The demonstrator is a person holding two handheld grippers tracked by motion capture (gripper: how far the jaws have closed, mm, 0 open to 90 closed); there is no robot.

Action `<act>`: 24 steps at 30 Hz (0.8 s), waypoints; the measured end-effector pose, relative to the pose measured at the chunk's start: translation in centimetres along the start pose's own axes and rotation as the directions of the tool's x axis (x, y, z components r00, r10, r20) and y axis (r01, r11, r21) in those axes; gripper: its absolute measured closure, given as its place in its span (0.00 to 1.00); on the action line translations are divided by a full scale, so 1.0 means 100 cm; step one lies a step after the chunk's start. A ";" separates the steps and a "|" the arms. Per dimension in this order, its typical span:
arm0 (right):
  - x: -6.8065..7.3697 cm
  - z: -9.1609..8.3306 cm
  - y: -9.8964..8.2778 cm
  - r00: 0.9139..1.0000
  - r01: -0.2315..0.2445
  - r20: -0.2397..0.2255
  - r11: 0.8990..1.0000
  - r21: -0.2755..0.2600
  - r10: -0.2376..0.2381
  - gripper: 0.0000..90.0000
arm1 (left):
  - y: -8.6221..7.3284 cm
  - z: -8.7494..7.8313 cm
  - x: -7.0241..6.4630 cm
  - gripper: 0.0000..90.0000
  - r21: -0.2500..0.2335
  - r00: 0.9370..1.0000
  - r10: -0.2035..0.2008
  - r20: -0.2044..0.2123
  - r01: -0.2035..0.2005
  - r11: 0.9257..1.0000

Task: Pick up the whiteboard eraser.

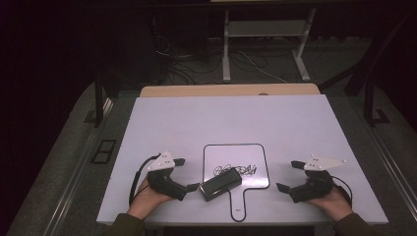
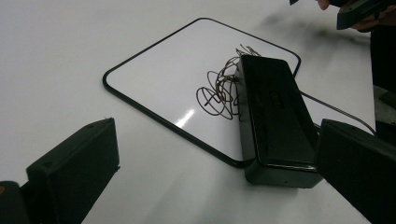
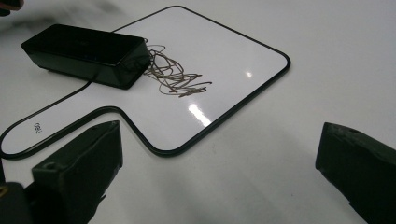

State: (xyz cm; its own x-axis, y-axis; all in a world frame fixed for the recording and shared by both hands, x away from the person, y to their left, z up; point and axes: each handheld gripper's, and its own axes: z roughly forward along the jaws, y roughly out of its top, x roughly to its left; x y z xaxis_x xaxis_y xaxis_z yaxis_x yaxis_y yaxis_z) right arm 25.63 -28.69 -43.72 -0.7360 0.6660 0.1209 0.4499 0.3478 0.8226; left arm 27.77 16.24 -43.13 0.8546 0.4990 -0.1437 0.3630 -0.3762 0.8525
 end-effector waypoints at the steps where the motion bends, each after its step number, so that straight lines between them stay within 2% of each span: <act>1: 0.000 0.000 0.000 1.000 -0.001 0.001 1.000 0.000 0.001 0.00 | 0.000 0.000 0.000 0.00 0.001 1.000 0.001 0.000 -0.001 1.000; 6: -0.001 -0.002 -0.001 1.000 0.000 0.009 1.000 -0.001 0.000 0.00 | 0.001 0.000 0.001 0.00 -0.003 1.000 -0.007 0.004 0.007 1.000; 24: 0.000 -0.004 -0.001 1.000 -0.005 0.014 1.000 -0.024 0.005 0.00 | 0.012 0.009 -0.009 0.00 -0.012 0.999 0.018 0.032 -0.018 1.000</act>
State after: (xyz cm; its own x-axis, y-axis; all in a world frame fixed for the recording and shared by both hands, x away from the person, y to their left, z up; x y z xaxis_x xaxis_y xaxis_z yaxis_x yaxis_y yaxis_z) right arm 25.41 -29.01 -43.56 -0.7265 0.6771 0.1170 0.4412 0.3291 0.8349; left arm 27.76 14.61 -42.38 0.8724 0.4671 -0.1442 0.3435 -0.3759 0.8607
